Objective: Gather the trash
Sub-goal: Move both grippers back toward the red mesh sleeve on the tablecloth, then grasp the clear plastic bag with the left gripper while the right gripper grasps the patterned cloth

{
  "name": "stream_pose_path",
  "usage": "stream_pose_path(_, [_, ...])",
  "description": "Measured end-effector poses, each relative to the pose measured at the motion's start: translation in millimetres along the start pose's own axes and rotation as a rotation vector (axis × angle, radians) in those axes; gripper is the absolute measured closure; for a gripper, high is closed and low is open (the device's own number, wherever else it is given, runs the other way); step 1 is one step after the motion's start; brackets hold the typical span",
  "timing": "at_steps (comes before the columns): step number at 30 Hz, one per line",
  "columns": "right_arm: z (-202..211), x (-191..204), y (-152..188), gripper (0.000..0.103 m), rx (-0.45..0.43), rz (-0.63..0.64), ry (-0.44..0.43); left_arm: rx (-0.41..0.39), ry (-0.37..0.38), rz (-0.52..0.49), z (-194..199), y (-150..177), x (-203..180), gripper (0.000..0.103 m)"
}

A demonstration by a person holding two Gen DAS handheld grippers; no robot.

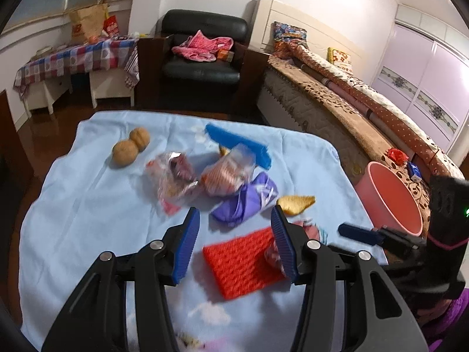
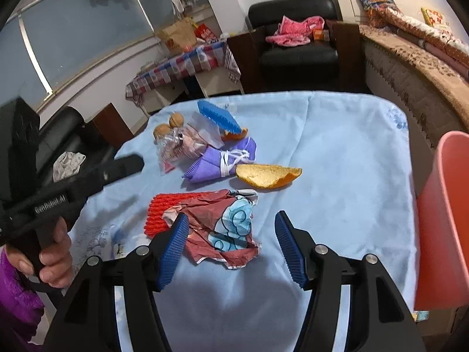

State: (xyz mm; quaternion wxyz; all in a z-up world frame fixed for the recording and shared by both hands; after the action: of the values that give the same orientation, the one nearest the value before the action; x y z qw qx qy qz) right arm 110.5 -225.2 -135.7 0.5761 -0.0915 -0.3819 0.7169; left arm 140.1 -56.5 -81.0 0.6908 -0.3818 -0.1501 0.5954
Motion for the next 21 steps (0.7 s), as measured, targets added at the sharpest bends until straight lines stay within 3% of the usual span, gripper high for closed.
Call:
stream_pose_path(10, [-20.1, -2.2, 4.4, 0.044, 0.045, -0.018, -0.047, 0.012, -0.019, -0.122, -49.0, -27.7, -7.4, 0.052])
stream_pose_path(15, [-24.4, 2.1, 7.6, 0.068, 0.065, -0.001, -0.077, 0.035, -0.034, -0.135, -72.2, -31.4, -0.5, 0.052])
stream_pose_path(17, [-25.7, 2.4, 10.1, 0.071, 0.074, 0.001, -0.081, 0.042, -0.038, -0.141, -78.9, -30.9, 0.8, 0.052])
stream_pose_path(20, [-25.1, 1.3, 11.7, 0.091, 0.080, 0.001, -0.086, 0.051, -0.033, -0.141, -84.0, -27.4, 1.5, 0.052])
stream_pose_path(21, [-24.6, 1.0, 12.9, 0.092, 0.083, 0.000, -0.087, 0.049, -0.031, -0.136, -84.4, -26.7, 1.4, 0.053])
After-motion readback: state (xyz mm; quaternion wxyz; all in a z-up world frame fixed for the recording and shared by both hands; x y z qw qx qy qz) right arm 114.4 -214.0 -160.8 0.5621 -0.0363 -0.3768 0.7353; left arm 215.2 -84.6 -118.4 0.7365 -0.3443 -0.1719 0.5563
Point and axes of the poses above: each gripper's, at about its wrist camera, not at the fingertips, and z roughly against the way its jaws point, x to its left, y to its underside, the point moved 10 cm from there along -z, roughly the way its jaws point, and after that the axes turned 2 degrees about z, right-handed, at the moved point
